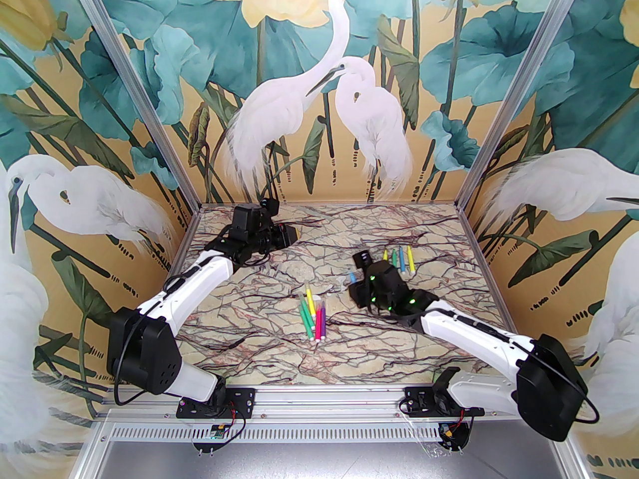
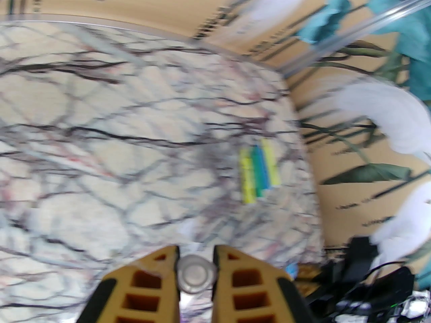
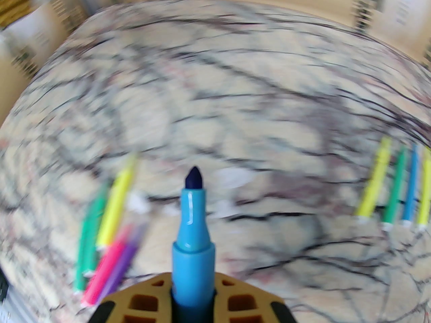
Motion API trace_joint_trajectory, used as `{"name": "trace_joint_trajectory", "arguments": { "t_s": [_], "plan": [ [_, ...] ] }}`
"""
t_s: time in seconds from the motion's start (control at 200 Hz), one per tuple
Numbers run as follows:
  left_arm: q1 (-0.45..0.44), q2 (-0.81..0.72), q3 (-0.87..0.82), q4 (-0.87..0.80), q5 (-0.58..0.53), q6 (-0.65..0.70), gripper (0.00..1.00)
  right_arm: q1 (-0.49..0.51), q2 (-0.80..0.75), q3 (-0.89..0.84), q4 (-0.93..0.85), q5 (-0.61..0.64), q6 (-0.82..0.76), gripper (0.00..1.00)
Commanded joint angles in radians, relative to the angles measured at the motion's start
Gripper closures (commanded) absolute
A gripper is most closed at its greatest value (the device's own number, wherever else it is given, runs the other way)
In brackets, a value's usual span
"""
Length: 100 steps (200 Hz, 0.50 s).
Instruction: Open the pen caps
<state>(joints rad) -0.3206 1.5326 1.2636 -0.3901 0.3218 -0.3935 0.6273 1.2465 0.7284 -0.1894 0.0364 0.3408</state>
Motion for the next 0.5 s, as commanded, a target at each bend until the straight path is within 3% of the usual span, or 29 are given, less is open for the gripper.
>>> {"name": "trace_joint_trajectory", "arguments": {
  "t_s": [0.0, 0.225, 0.495],
  "plan": [
    [0.001, 0.057, 0.047, -0.172, -0.145, 0.091, 1.00, -0.044, 0.041, 0.065, -0.005, 0.115, 0.038, 1.00],
    [0.001, 0.190, 0.104, -0.243, -0.218, 0.143, 1.00, -0.156, 0.170, 0.141, 0.016, 0.088, 0.112, 1.00],
    [0.000, 0.354, 0.209, -0.316, -0.222, 0.178, 1.00, -0.217, 0.346, 0.260, -0.026, 0.139, 0.135, 1.00]
  ]
}}
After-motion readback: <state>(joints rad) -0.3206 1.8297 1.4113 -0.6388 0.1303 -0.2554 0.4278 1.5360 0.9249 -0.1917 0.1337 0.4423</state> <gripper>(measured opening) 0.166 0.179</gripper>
